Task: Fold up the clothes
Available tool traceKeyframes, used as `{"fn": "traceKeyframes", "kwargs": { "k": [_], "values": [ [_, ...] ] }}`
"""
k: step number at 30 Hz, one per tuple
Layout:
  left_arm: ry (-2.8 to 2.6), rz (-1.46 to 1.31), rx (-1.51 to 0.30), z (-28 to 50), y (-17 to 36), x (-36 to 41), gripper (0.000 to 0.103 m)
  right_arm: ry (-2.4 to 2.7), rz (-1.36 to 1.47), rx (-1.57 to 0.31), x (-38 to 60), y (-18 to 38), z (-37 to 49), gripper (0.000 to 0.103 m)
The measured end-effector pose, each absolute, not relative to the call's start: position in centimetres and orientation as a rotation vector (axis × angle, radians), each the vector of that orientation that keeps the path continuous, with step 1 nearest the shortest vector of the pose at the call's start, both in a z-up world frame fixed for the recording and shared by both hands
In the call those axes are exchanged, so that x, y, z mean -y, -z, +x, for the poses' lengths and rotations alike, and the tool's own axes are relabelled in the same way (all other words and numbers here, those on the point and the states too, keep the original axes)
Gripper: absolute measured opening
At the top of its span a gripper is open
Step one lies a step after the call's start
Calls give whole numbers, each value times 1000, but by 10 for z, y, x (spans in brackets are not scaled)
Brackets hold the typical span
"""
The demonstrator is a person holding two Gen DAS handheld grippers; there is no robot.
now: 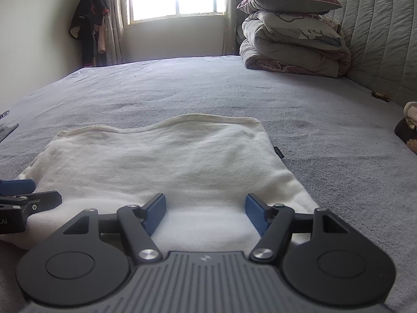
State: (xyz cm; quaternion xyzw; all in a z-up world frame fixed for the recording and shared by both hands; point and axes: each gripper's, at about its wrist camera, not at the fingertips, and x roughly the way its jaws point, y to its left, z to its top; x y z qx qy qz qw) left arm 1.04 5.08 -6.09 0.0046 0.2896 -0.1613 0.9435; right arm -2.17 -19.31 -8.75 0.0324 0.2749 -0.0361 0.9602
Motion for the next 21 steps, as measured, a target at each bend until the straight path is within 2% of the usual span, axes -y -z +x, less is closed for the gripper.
{"fn": "traceKeyframes", "kwargs": {
  "k": [21],
  "values": [
    [328,10,-596,13,62,-50,76,77,61,-555,192,88,-21,73]
  ]
}}
